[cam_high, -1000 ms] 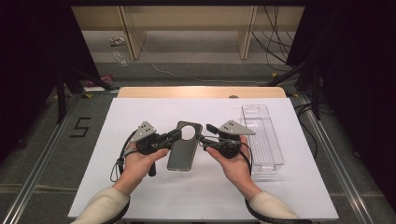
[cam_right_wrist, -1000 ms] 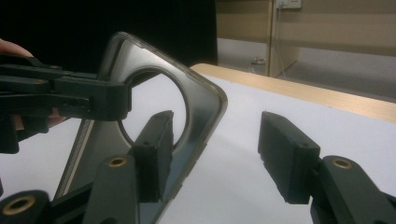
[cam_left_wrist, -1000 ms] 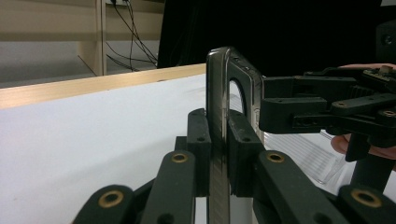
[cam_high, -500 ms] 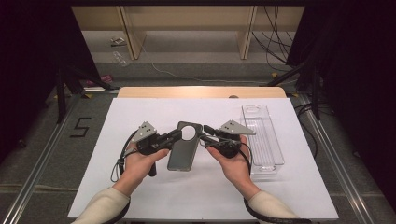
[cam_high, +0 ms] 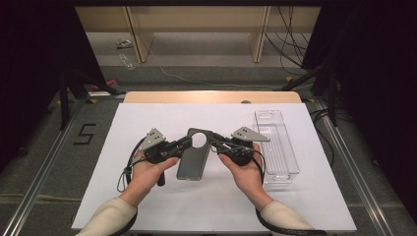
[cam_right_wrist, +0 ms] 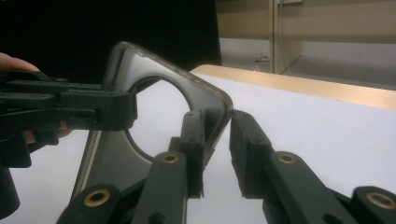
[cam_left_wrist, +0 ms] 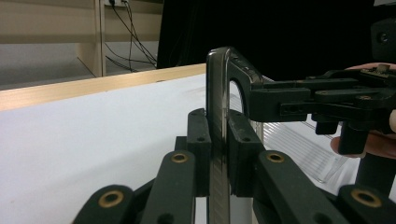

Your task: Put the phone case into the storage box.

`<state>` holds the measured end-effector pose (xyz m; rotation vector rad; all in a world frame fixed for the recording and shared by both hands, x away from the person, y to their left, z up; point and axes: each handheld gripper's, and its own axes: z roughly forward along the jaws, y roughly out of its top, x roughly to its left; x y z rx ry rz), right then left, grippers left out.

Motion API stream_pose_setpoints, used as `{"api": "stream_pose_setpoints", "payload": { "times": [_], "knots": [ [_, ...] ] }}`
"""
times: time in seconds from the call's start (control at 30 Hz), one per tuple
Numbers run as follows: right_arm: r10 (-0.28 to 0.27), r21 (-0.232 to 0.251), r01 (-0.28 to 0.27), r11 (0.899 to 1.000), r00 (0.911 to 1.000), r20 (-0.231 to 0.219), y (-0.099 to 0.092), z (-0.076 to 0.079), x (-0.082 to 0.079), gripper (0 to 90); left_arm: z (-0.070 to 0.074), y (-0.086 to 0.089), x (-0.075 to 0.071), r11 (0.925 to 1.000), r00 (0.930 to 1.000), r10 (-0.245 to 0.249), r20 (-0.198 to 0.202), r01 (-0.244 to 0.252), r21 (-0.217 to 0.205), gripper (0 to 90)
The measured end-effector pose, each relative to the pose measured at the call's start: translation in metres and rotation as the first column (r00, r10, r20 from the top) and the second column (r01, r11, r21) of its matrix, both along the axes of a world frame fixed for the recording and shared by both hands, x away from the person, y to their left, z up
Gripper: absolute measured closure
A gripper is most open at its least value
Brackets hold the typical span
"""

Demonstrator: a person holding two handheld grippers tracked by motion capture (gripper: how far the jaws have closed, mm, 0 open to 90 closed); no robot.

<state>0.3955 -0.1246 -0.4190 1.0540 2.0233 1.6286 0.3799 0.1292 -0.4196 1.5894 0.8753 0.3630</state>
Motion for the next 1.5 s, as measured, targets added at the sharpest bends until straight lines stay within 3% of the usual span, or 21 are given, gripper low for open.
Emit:
{"api": "stream_pose_setpoints", "payload": {
  "times": [0.27, 0.6, 0.77, 0.8, 0.87, 1.07, 1.27, 1.5],
  "knots": [
    [-0.019, 0.013, 0.019, 1.0, 0.9997, -0.016, -0.001, 0.002, -0.001, 80.3, 0.0, -0.002, -0.001, 1.0, 1.0, -0.006, 0.007, 0.006, 0.005, 80.9],
    [-0.05, 0.021, 0.051, 0.998, 0.9981, -0.037, -0.005, 0.011, -0.004, 84.0, 0.0, -0.007, -0.002, 0.9982, 0.9988, -0.042, 0.026, 0.041, 0.044, 79.5],
    [-0.075, -0.003, 0.075, 0.997, 0.9971, -0.013, -0.008, 0.017, -0.004, 87.3, 0.002, -0.009, -0.002, 0.9932, 0.9932, -0.114, 0.023, 0.113, 0.028, 67.3],
    [-0.077, 0.0, 0.077, 0.997, 0.9967, -0.025, -0.009, 0.016, -0.003, 87.8, 0.003, -0.01, -0.003, 0.9916, 0.9919, -0.123, 0.03, 0.122, 0.044, 65.9],
    [-0.093, -0.011, 0.092, 0.996, 0.9954, -0.026, -0.01, 0.015, -0.003, 88.1, 0.004, -0.012, -0.004, 0.9885, 0.9896, -0.138, 0.04, 0.135, 0.069, 63.1],
    [-0.116, -0.035, 0.116, 0.993, 0.9931, -0.015, -0.012, 0.016, -0.003, 88.5, 0.006, -0.012, -0.005, 0.9847, 0.985, -0.167, 0.044, 0.164, 0.059, 58.5],
    [-0.142, -0.054, 0.142, 0.988, 0.9899, -0.001, -0.014, 0.018, -0.002, 88.9, 0.012, -0.01, -0.008, 0.9842, 0.9844, -0.164, 0.063, 0.159, 0.078, 56.9],
    [-0.158, -0.061, 0.158, 0.986, 0.9875, 0.006, -0.016, 0.019, -0.002, 88.9, 0.016, -0.003, -0.009, 0.9827, 0.9873, -0.136, 0.083, 0.123, 0.138, 52.5]
  ]
}}
